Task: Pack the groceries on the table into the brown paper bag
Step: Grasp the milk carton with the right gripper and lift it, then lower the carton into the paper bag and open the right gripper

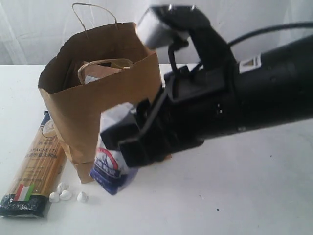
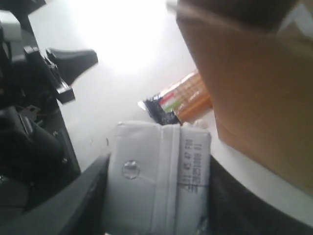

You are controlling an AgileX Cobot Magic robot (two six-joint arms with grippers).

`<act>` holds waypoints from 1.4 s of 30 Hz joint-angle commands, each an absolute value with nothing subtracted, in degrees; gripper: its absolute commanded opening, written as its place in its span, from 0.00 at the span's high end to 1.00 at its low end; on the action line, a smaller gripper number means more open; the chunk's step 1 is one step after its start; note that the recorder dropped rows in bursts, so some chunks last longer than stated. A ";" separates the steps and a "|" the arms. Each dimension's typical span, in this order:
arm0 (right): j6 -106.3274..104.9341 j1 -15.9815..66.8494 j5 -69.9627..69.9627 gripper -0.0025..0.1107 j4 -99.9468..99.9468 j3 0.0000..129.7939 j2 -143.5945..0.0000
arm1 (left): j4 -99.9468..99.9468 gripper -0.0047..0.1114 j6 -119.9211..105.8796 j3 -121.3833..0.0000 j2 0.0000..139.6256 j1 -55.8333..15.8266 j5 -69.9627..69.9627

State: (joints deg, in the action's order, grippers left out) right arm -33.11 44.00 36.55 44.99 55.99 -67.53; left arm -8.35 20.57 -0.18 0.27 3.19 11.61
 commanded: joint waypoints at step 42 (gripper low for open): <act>-72.07 43.94 -11.22 0.61 55.47 76.61 -94.84 | -8.40 0.96 20.56 0.00 0.00 3.32 11.57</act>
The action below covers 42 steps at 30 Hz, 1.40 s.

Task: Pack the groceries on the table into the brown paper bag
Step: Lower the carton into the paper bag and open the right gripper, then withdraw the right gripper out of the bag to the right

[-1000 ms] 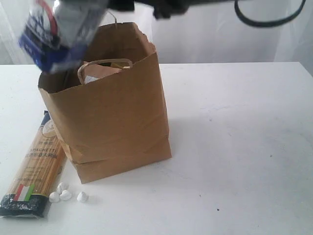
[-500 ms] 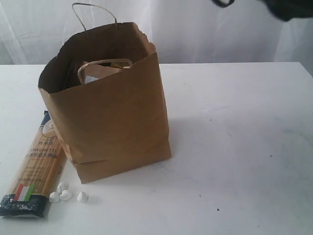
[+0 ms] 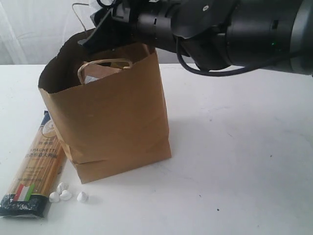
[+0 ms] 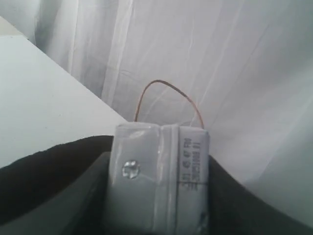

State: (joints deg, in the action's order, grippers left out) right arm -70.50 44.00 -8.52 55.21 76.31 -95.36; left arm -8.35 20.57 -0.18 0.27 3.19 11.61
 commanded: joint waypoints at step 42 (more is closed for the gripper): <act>-76.24 42.23 -10.27 0.49 63.11 72.48 -88.44 | -8.40 0.96 20.56 0.00 0.00 3.32 11.57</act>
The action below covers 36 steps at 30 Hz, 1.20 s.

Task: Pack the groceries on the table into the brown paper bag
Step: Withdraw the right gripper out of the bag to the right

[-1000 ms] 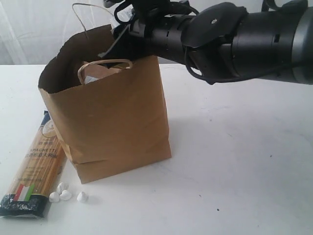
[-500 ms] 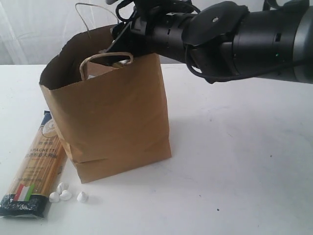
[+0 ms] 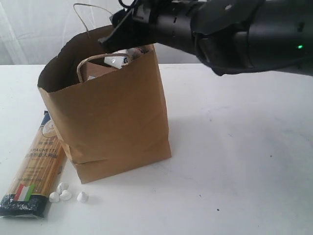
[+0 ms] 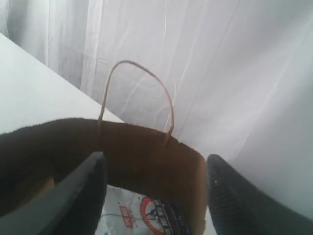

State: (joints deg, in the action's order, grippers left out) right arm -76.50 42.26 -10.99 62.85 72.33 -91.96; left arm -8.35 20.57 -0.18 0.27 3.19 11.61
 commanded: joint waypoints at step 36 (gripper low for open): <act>-111.78 19.11 -44.03 0.96 99.95 44.04 -81.67 | -8.81 0.96 20.56 0.00 0.00 3.32 12.10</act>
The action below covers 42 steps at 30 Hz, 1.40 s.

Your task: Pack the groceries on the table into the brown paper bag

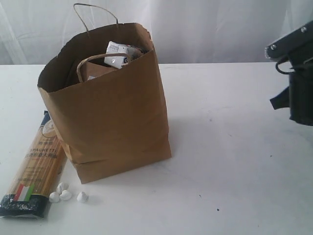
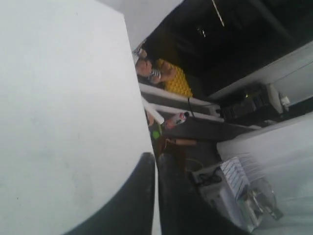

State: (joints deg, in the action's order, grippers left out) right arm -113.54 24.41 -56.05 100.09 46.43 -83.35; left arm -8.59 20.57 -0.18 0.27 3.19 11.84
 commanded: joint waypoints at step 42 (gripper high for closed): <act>-87.06 1.29 -9.56 0.98 57.00 44.50 -50.32 | -9.91 0.96 20.56 0.00 0.00 3.32 12.94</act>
